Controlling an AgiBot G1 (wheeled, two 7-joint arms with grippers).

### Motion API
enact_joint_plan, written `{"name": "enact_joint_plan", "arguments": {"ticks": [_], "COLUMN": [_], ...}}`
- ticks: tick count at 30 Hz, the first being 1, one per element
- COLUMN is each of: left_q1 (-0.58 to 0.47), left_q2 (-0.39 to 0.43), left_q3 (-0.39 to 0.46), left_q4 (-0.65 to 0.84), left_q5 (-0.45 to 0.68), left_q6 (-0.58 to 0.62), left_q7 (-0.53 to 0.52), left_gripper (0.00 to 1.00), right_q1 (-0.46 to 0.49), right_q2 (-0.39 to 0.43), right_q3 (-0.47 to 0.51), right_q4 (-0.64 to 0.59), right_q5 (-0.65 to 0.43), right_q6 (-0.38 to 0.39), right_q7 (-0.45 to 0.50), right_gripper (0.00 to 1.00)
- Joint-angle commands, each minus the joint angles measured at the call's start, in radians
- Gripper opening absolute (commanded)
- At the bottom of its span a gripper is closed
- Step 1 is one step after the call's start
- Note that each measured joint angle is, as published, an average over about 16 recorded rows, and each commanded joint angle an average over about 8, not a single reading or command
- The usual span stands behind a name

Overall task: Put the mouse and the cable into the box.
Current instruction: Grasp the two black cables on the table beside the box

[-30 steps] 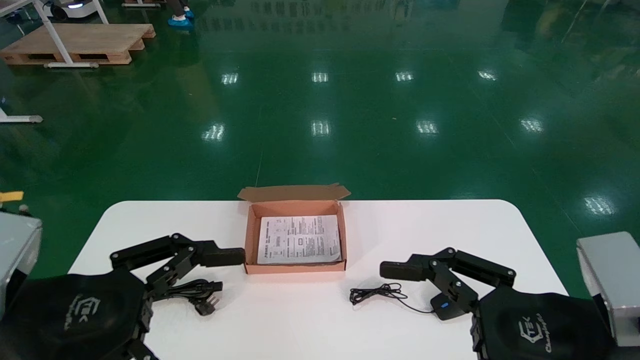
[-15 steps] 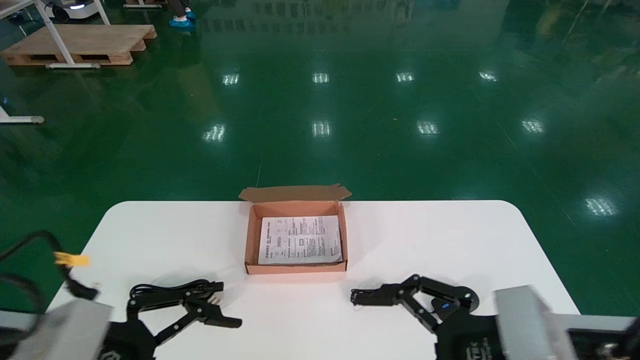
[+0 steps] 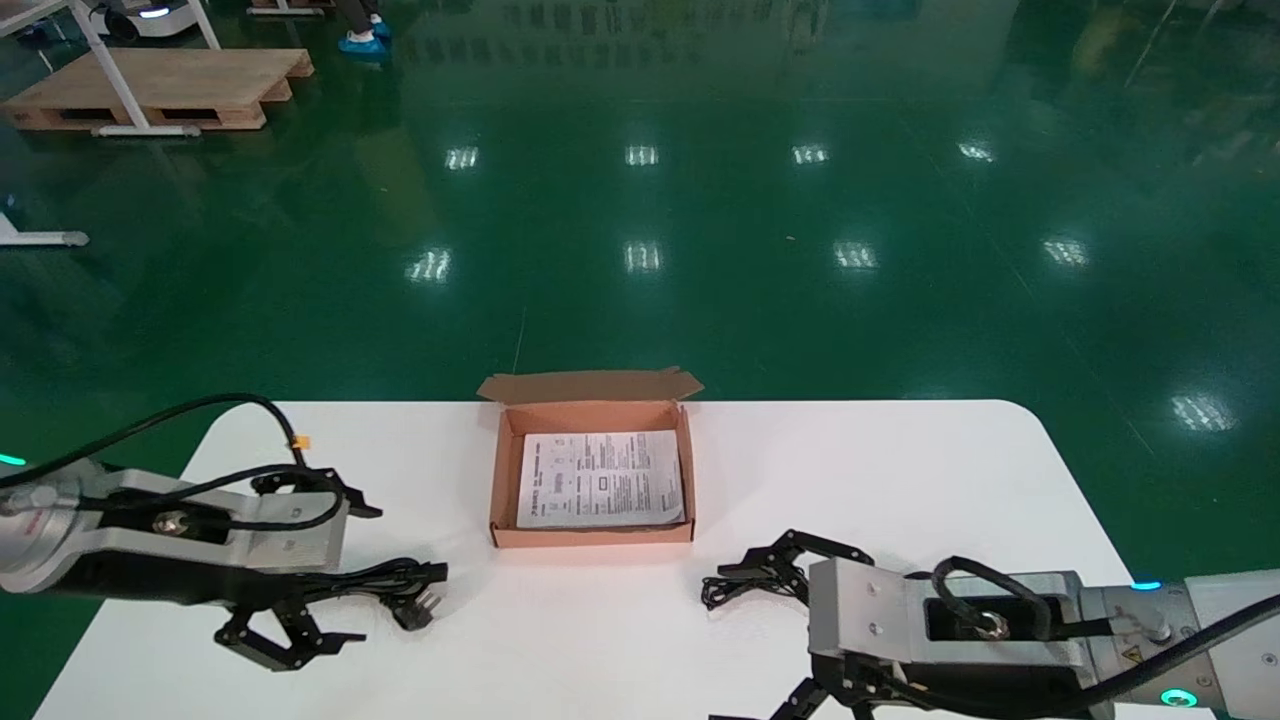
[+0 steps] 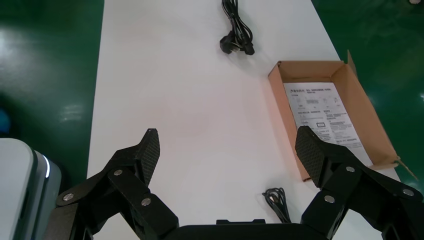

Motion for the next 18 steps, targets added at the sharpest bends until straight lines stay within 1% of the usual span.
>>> {"name": "enact_joint_plan", "arguments": {"ticks": [1,4,7,9,11,14,18], "left_q1": [0.003,0.015,0.03,0.049,0.067,0.08,0.073], "left_q2": [-0.002,-0.003,0.019,0.044,0.078,0.129,0.184], "left_q3": [-0.004,0.007,0.036,0.058,0.079,0.098,0.107], "left_q4": [0.002,-0.014,-0.008,0.018,0.068,0.17,0.307], "left_q5": [-0.005,0.02,0.096,0.159,0.219,0.281,0.314], "left_q6": [0.001,-0.007,-0.046,-0.093,-0.149,-0.228,-0.304], "left_q7": [-0.003,0.004,0.012,0.014,0.015,0.029,0.067], "left_gripper": [1.0,1.0,1.0,1.0,1.0,1.0,1.0], "right_q1": [0.0,-0.011,-0.022,-0.03,-0.035,-0.038,-0.05], "right_q2": [0.0,0.007,0.009,0.01,0.009,0.01,0.024], "right_q3": [0.001,0.005,-0.001,-0.006,-0.013,-0.021,-0.023], "right_q4": [-0.001,0.001,0.007,0.018,0.031,0.051,0.073], "right_q5": [0.001,0.008,-0.013,-0.032,-0.055,-0.077,-0.083], "right_q6": [-0.002,0.0,0.02,0.035,0.05,0.06,0.061], "right_q7": [-0.001,0.002,0.015,0.026,0.041,0.06,0.079], "right_gripper": [1.0,1.0,1.0,1.0,1.0,1.0,1.0]}}
